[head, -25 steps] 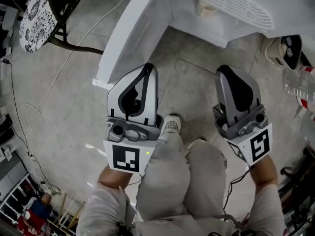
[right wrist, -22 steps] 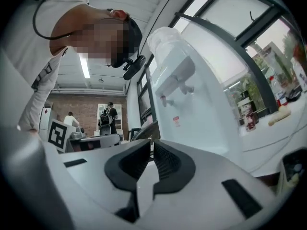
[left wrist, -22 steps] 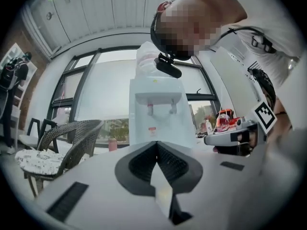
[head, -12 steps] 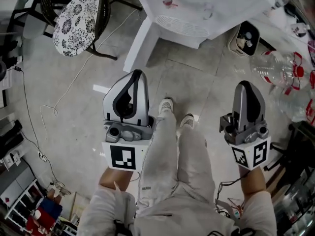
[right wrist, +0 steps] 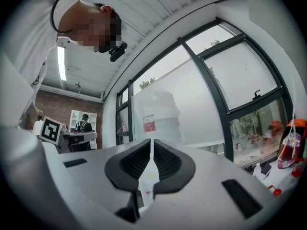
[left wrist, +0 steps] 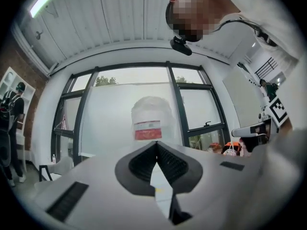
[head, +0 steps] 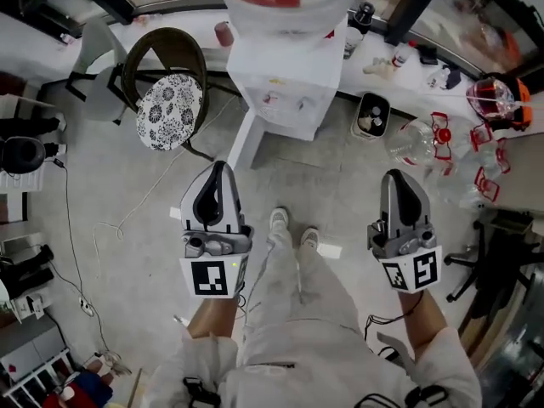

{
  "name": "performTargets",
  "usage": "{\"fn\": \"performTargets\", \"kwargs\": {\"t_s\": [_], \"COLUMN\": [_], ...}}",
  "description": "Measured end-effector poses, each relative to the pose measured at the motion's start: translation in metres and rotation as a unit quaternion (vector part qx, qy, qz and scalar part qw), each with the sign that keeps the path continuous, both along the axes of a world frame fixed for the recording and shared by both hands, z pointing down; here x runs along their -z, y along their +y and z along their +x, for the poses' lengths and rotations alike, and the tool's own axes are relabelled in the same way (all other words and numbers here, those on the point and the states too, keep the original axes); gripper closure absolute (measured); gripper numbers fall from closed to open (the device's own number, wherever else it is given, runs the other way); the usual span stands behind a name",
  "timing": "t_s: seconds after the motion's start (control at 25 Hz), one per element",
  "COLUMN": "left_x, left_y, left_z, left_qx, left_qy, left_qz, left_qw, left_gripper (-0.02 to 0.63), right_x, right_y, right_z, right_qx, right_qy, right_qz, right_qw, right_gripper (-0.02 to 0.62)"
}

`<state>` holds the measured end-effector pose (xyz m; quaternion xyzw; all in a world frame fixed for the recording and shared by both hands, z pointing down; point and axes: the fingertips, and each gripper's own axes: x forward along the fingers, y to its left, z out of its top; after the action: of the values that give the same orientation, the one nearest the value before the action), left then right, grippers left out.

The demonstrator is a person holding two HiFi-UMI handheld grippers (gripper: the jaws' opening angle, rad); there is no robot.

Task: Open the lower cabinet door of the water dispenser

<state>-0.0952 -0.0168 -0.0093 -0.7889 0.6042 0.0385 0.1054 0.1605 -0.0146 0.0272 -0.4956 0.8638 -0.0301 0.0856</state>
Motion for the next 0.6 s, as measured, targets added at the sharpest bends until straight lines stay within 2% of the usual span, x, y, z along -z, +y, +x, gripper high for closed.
{"fn": "performTargets", "kwargs": {"t_s": [0.16,0.36,0.6], "left_x": [0.038,0.066,0.098], "left_y": [0.019,0.032,0.042], "left_z": [0.015,0.026,0.029], "left_qx": [-0.014,-0.040,-0.067], "left_qy": [-0.007,0.004,-0.005], "left_qz": [-0.004,-0.011,0.004], "left_qw": [0.9999,0.9991,0.9977], "left_gripper": [0.604,0.604,0.604], "right_x": [0.037,0.074,0.104], "right_y": [0.026,0.049,0.064], "right_z": [0.017,0.031,0.046], "right_qx": [-0.006,-0.033,-0.071], "right_qy": [0.005,0.001,-0.019], "right_qz": [0.004,0.020,0.033], "right_qw": [1.000,0.999,0.997], "right_gripper": [0.563,0.563,0.563]}}
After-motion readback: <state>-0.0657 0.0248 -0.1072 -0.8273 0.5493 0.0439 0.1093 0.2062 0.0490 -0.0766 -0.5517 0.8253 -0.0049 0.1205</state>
